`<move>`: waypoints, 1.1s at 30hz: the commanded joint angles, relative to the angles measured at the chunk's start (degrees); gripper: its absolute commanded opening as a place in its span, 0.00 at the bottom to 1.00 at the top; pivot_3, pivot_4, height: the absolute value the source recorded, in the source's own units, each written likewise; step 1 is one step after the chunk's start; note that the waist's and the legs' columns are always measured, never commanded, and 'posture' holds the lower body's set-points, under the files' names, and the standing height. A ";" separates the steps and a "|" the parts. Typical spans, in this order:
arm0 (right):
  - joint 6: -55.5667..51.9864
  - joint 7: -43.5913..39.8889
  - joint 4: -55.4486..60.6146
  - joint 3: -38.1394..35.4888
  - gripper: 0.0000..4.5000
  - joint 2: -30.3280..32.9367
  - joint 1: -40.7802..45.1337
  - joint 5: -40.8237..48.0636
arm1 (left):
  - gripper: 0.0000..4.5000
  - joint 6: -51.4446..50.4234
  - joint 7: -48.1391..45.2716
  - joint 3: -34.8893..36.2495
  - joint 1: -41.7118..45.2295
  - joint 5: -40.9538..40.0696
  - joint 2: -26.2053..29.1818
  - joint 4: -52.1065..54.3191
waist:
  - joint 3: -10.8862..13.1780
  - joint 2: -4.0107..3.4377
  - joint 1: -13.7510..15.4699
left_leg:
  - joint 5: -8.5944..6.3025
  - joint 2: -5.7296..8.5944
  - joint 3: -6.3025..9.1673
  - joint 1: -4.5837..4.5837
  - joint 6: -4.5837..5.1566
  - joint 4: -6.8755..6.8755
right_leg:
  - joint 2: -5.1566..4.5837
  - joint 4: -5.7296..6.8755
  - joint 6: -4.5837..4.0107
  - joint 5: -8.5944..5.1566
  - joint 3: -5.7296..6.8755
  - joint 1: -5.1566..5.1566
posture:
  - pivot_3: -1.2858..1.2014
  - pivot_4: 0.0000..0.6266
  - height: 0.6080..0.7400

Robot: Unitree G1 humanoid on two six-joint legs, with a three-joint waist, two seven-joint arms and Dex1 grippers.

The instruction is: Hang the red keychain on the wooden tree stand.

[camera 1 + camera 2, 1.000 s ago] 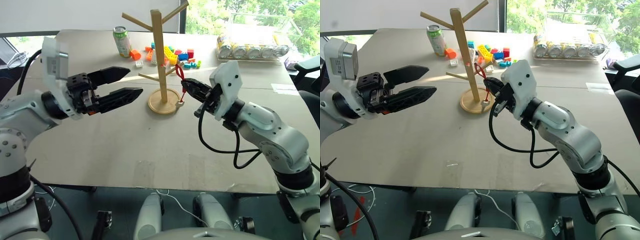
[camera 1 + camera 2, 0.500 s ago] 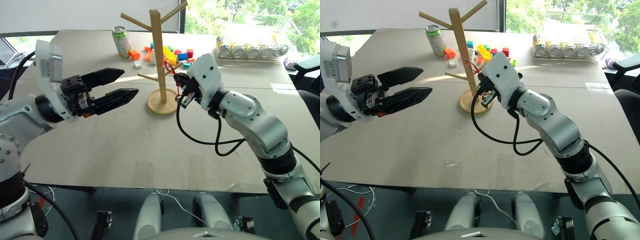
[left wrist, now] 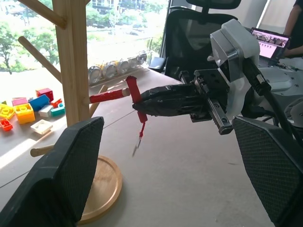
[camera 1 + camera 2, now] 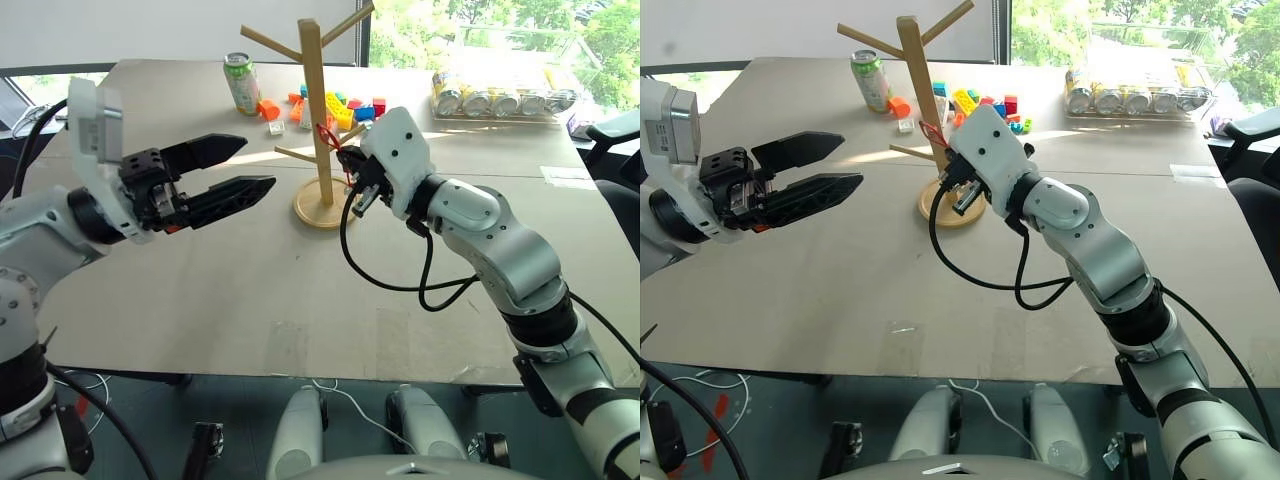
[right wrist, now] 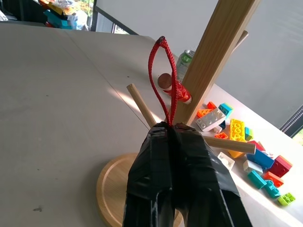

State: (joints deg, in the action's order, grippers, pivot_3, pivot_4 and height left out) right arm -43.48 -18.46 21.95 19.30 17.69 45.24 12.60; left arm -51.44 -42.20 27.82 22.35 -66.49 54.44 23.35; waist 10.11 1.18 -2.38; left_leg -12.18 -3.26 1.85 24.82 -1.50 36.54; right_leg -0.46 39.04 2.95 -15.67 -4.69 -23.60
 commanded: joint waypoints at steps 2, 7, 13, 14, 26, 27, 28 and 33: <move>0.62 -0.97 1.41 -0.77 0.01 -0.70 0.67 -1.39 | 1.00 1.15 -0.19 2.06 0.32 -0.41 1.18 1.09 | 0.00 0.00 0.00 | 0.00 0.00 0.00 0.00 0.00 0.00 | 0.00 0.00 0.00 0.00 0.00 0.00 | 0.52 0.24 1.00; 1.20 -2.00 0.02 -0.52 0.01 -1.02 1.16 -2.74 | 1.00 1.22 -0.15 2.08 0.30 -0.24 1.21 1.10 | 0.00 0.00 -0.01 | 0.00 0.00 0.00 0.00 0.00 0.00 | 0.00 0.00 0.00 0.00 0.00 0.00 | 0.52 0.24 1.00; 1.83 -3.20 -1.09 0.22 0.01 -1.86 1.67 -4.51 | 1.00 1.51 0.05 2.30 0.41 -0.07 1.23 1.07 | 0.00 0.00 -0.02 | 0.00 0.00 0.00 -0.01 -0.01 0.00 | 0.00 0.01 0.00 0.00 0.00 0.00 | 0.52 0.24 1.00; 1.92 -3.30 -1.39 0.27 0.01 -2.00 1.74 -4.82 | 1.00 1.55 0.10 2.34 0.37 -0.09 1.23 1.12 | 0.00 0.00 -0.02 | 0.00 0.00 0.00 -0.01 -0.01 0.00 | 0.00 0.02 0.00 0.00 0.01 0.00 | 0.52 0.24 1.00; 3.74 -4.56 -5.33 0.18 0.01 -3.44 3.01 -8.07 | 1.00 1.77 0.21 2.79 0.07 -0.10 1.42 1.38 | 0.00 0.00 -0.03 | 0.01 0.00 0.01 -0.01 -0.02 0.00 | 0.00 0.02 0.00 0.00 0.01 0.00 | 0.52 0.24 1.00; 3.93 -4.67 -5.84 0.29 0.01 -3.61 3.16 -8.35 | 1.00 1.80 0.17 2.87 0.01 -0.05 1.47 1.41 | 0.00 0.00 -0.04 | 0.01 0.00 0.00 -0.01 -0.02 0.00 | 0.00 0.02 0.00 0.00 0.01 0.00 | 0.52 0.24 1.00; 4.12 -4.89 -6.31 0.44 0.01 -3.77 3.30 -8.57 | 1.00 1.84 0.14 2.91 -0.02 -0.01 1.50 1.45 | 0.00 0.00 -0.04 | 0.01 0.00 0.01 -0.01 -0.02 0.00 | 0.00 0.03 0.00 0.00 0.01 0.00 | 0.52 0.24 1.00; 3.78 -5.92 -8.78 0.42 0.01 -4.67 3.86 -9.06 | 1.00 2.65 -0.41 2.60 0.73 1.05 1.94 0.64 | 0.00 0.00 -0.04 | 0.01 0.00 0.01 -0.01 -0.03 0.00 | 0.00 0.04 -0.01 0.00 0.01 0.00 | 0.52 0.24 1.00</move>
State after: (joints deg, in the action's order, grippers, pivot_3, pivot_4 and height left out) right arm -40.73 -23.85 12.71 19.95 13.30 47.49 4.20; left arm -50.43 -42.21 28.71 22.20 -66.09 54.92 23.42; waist 10.11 1.18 -2.41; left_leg -12.16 -3.26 1.86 24.80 -1.53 36.54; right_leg -0.46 39.08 2.95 -15.66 -4.68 -23.60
